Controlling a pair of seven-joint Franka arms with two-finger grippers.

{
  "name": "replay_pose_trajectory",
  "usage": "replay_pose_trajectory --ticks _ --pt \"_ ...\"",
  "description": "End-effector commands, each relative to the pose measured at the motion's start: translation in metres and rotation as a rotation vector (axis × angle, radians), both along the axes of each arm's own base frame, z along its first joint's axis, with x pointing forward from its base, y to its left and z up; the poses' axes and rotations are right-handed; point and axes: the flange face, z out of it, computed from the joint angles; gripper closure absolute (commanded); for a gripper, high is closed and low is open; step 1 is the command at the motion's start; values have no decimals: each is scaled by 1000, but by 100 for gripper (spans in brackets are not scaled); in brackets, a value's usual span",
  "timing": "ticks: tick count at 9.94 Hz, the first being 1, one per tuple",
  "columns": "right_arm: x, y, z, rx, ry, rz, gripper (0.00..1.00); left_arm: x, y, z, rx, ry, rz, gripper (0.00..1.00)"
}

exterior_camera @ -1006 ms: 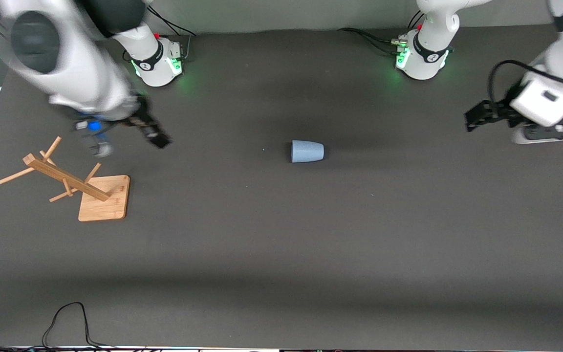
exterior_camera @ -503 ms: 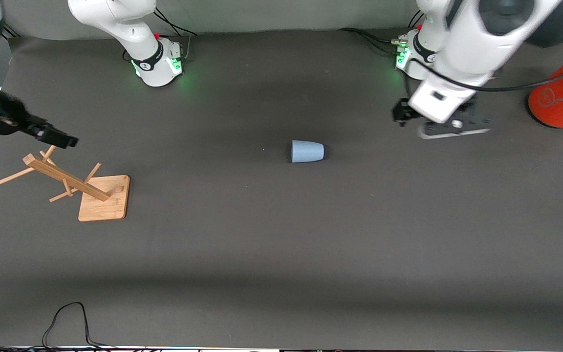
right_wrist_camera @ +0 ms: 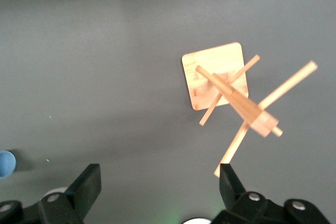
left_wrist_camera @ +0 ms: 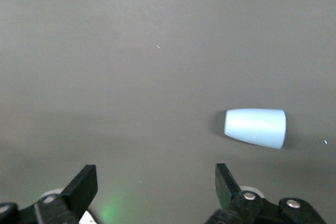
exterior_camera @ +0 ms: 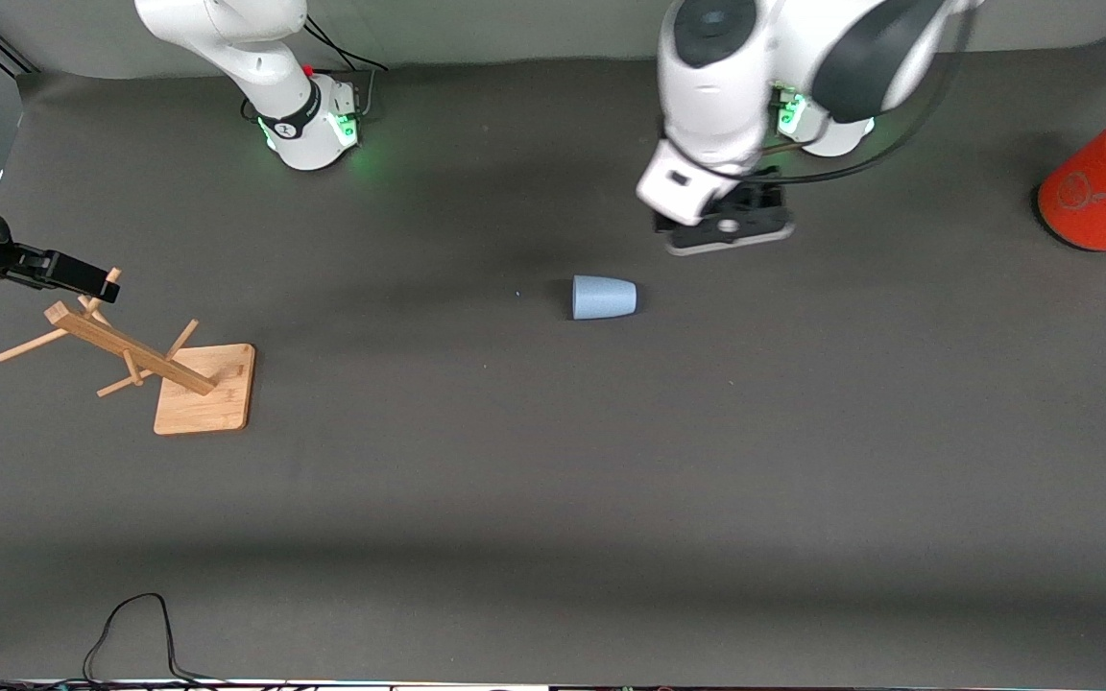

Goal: Rotate and upright cup with both arms
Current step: 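Reach the left gripper to the lying cup and grasp its rim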

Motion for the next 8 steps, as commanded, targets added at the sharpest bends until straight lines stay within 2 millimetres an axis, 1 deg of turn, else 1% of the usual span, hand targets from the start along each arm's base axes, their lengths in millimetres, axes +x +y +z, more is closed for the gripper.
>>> replay_pose_trajectory --ticks 1,3,4,5,6,7,8 --pt "1 -5 5 -10 -52 113 0 -19 -55 -36 60 -59 24 0" --pt "13 -4 10 -45 -66 187 0 -35 -102 -90 122 -90 37 0" --pt "14 -3 10 -47 -68 195 0 -42 -121 -117 146 -100 39 0" --pt "14 -3 9 -46 -65 196 0 -44 -135 -144 168 -125 50 0" --pt "15 -3 7 -45 -63 196 0 -41 -148 -170 183 -136 55 0" --pt "14 -3 4 -43 -59 196 0 -40 -163 -192 196 -145 50 0" --pt "16 -3 3 -39 -64 196 0 -46 -174 -209 222 -164 37 0"
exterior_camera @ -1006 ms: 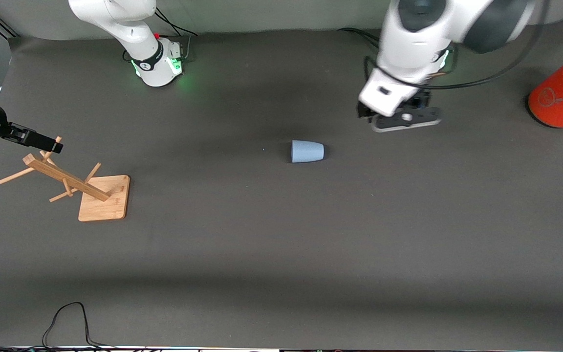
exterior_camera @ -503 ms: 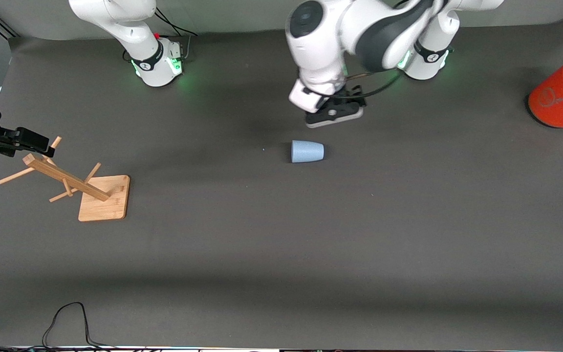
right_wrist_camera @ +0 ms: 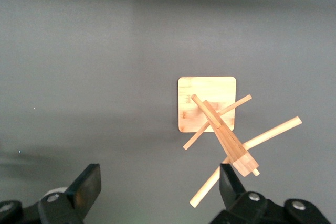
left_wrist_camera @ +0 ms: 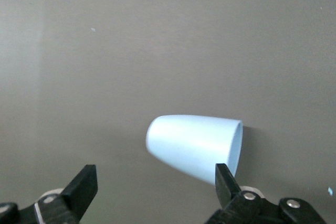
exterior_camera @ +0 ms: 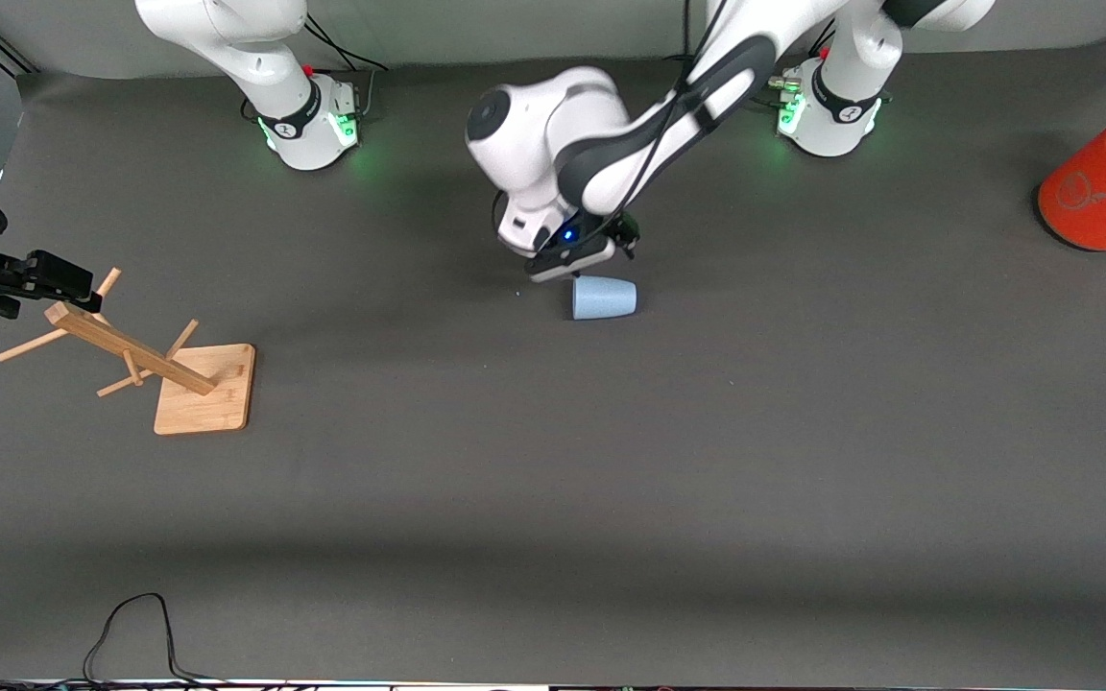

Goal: Rotate and upright cup with both arms
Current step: 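Reach the left gripper to the lying cup and grasp its rim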

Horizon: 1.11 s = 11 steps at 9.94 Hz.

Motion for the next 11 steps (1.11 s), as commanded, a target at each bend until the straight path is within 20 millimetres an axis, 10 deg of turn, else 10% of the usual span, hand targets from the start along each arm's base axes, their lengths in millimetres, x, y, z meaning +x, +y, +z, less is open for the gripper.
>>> replay_pose_trajectory --ticks 1,4,7,11 --pt "6 -1 -5 -11 -22 33 0 -8 -28 -24 52 -60 -16 1" --pt "4 -3 -8 -9 -27 69 0 -14 -25 -62 105 -30 -34 5" --pt "3 -3 -6 -9 -27 69 0 -12 -24 -61 109 -18 -20 68" --pt "2 -1 -7 -8 -19 7 0 -8 -21 -61 116 -18 -9 100"
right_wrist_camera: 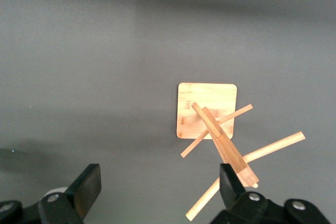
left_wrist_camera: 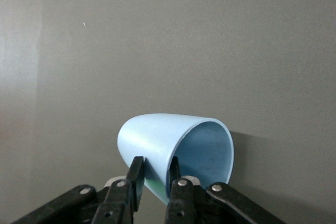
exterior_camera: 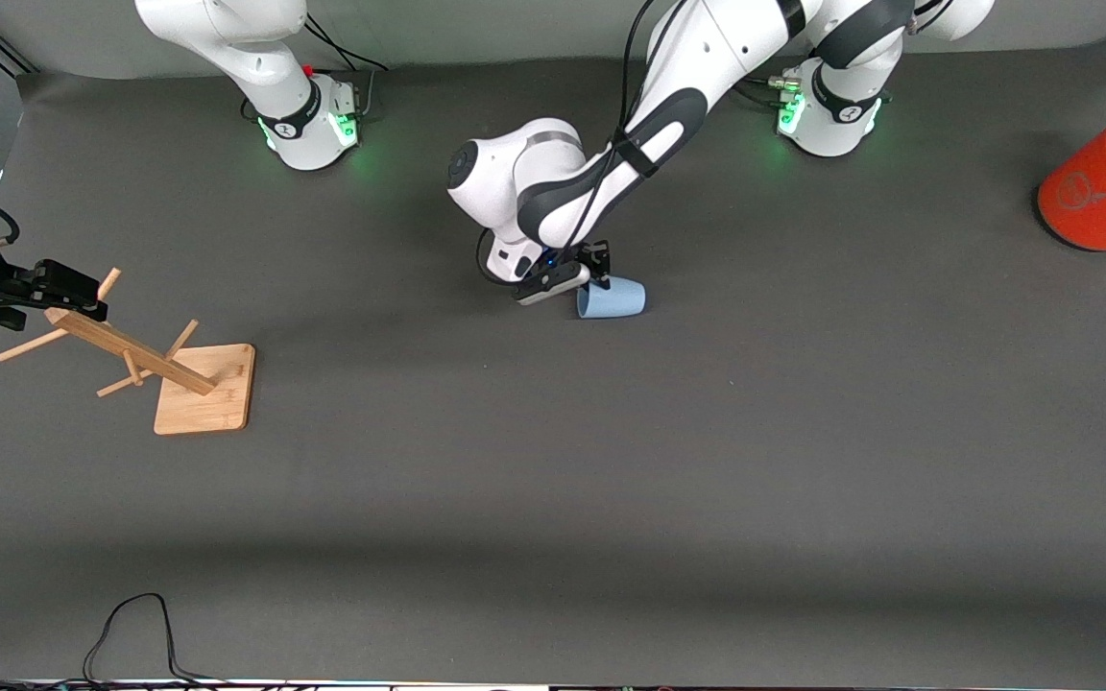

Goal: Rotate and upright cup with both arms
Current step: 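Rotate the cup upright with the left gripper holding the rim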

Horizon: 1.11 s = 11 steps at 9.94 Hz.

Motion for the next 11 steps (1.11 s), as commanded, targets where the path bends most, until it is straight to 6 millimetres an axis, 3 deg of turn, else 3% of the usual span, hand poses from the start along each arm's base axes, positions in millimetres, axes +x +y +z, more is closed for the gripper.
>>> replay_pose_trajectory --ticks 1,3,6,8,11 --pt "-3 0 2 -6 -6 -40 0 5 -4 1 -18 -12 13 100" --pt "-3 0 4 -8 -9 -36 0 16 -2 19 -4 -19 46 100" --pt "-2 1 6 -8 -14 -46 0 55 28 58 -47 51 125 100" --pt "-3 1 4 -8 -3 -50 0 92 59 88 -131 94 212 100" --pt "-10 2 1 -7 52 -74 0 139 113 156 -325 104 320 100"
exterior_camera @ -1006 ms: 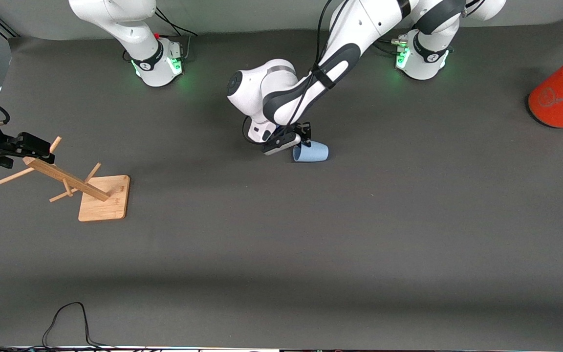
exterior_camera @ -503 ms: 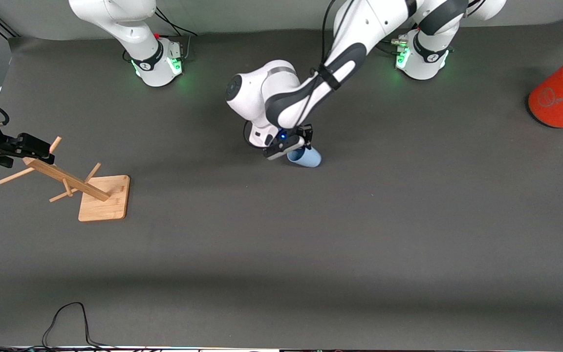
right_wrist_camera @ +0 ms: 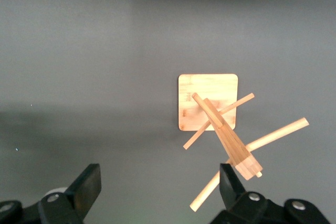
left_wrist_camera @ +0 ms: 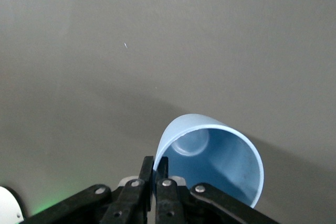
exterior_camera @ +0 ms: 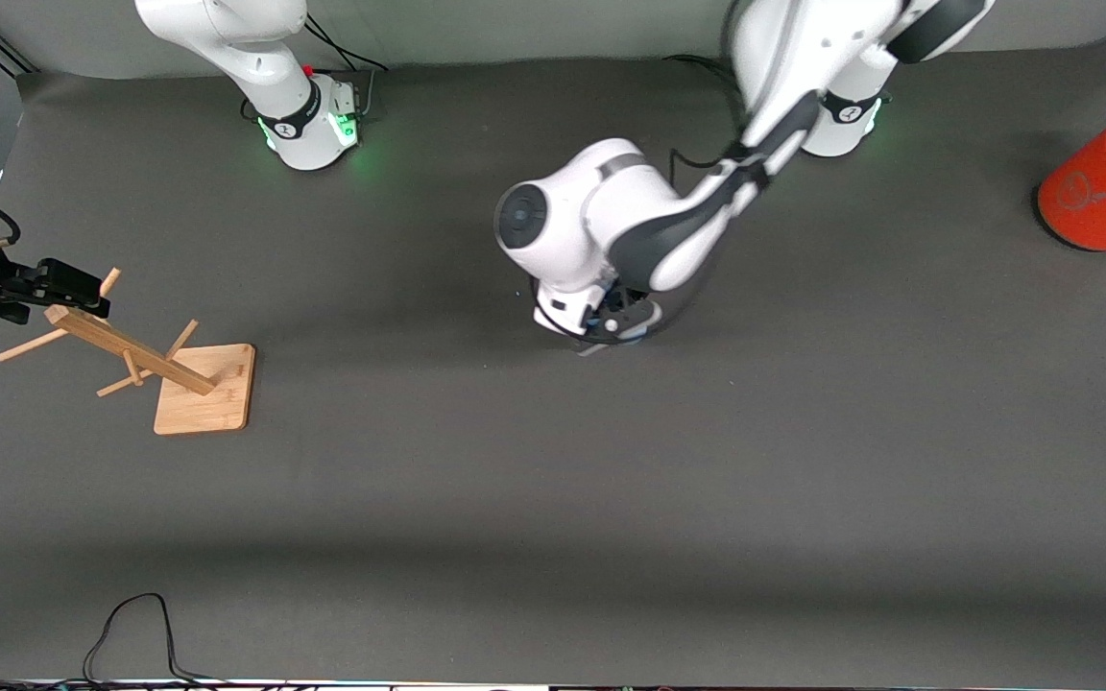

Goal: Rotate and upright cup with both arms
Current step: 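Rotate the cup upright with the left gripper holding the rim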

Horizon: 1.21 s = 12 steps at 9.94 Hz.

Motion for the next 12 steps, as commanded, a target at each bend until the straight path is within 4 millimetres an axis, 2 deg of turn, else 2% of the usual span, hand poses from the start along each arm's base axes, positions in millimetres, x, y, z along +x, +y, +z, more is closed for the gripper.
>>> replay_pose_trajectory --ticks 1,2,3,5,6,7,8,9,10,12 --pt "-7 1 7 -8 8 -67 0 23 49 45 -201 14 132 100" --pt "-9 1 9 -7 3 -78 0 21 62 49 -268 10 176 100" --pt "-8 2 9 -7 3 -77 0 7 60 40 -284 -10 167 100" --pt "-8 2 8 -7 5 -77 0 -30 52 12 -339 -104 191 100" --pt "-7 2 7 -5 8 -77 0 -42 47 1 -358 -123 220 100" --pt "-6 2 6 -5 8 -77 0 -53 40 -9 -355 -114 235 100" --pt "-6 1 5 -6 9 -79 0 -76 29 -24 -353 -104 209 100" --pt "-6 2 5 -6 9 -77 0 -87 27 -37 -355 -95 202 100" --pt "-5 2 4 -3 9 -79 0 -95 23 -55 -350 -65 174 100" --pt "-6 2 5 16 7 -82 0 -103 15 -69 -368 -44 147 98"
